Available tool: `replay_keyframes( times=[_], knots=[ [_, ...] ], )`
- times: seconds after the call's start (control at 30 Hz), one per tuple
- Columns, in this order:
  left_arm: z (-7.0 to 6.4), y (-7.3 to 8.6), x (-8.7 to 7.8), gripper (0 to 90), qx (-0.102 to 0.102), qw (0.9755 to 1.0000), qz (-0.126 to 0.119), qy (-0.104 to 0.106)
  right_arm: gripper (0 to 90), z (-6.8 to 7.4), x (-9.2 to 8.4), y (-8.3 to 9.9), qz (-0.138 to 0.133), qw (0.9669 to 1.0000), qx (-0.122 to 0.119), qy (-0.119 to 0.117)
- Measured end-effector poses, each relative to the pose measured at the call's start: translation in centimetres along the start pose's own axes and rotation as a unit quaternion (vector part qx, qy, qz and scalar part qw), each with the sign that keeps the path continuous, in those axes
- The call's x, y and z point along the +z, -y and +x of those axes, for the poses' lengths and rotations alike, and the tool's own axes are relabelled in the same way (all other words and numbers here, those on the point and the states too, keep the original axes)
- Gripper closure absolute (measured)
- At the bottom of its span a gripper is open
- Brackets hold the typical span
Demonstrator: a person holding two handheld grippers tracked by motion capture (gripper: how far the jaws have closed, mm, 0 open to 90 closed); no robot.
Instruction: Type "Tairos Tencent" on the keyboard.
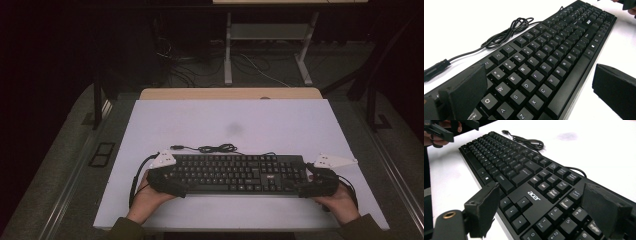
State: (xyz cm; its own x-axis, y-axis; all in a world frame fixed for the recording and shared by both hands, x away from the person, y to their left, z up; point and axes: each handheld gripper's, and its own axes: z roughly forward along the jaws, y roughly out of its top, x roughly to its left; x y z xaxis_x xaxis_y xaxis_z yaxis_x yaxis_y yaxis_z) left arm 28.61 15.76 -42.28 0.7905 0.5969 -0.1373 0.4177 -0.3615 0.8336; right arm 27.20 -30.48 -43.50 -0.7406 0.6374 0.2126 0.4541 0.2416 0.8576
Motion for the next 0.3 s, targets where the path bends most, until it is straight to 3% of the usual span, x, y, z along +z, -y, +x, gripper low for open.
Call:
replay_keyframes(
  times=[0.3],
  knots=[
    [0.13,-0.08,-0.1,0.0,-0.002,1.0,0.004,-0.001,15.0,-0.02,-0.18,-0.03,-0.003,1.0,-0.003,0.003]
  ],
)
